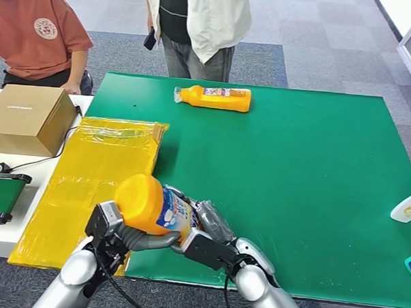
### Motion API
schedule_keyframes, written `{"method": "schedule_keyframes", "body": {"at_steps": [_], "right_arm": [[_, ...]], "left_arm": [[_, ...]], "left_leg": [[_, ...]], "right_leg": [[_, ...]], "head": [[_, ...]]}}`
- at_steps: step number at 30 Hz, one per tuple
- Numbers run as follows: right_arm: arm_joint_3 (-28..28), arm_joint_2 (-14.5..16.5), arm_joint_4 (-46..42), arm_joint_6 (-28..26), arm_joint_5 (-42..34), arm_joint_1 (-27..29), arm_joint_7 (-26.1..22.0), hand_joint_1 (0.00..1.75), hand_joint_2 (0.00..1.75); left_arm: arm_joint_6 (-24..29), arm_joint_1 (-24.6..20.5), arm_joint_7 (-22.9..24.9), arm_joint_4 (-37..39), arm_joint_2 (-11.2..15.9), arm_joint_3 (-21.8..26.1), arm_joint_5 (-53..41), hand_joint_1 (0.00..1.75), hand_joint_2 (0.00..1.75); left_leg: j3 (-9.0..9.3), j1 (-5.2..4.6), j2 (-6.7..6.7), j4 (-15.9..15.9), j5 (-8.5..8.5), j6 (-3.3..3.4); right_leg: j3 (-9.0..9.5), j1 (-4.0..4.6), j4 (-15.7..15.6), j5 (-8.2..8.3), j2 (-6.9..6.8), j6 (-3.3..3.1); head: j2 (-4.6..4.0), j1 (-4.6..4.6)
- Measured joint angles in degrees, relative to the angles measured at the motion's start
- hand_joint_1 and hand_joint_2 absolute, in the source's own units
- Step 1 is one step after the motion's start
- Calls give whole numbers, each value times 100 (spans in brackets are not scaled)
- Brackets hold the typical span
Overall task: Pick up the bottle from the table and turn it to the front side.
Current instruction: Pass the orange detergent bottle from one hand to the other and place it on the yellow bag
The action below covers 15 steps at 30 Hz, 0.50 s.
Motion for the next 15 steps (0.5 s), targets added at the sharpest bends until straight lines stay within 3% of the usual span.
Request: {"method": "schedule_keyframes", "body": {"at_steps": [4,10,15], "right_arm": [[-123,1,51,1,-136,60,136,0,175],[-696,-25,50,-160,-423,383,236,0,175],[-1223,-49,-405,-308,-502,714,254,0,175]], "left_arm": [[524,151,-41,-173,-40,-13,-523,175,175],[2378,327,-147,-554,-78,188,-2369,175,175],[3398,606,116,-675,-72,523,-3660,175,175]], "left_leg": [[0,0,1,0,-1,0],[-3,-1,-3,0,-2,0],[-4,-1,0,0,-3,0]], "right_leg": [[-1,-1,-1,0,0,0],[2,0,-1,-1,0,2],[-1,-1,-2,-1,0,2]], "head": [[0,-1],[0,-1],[0,-1]]}}
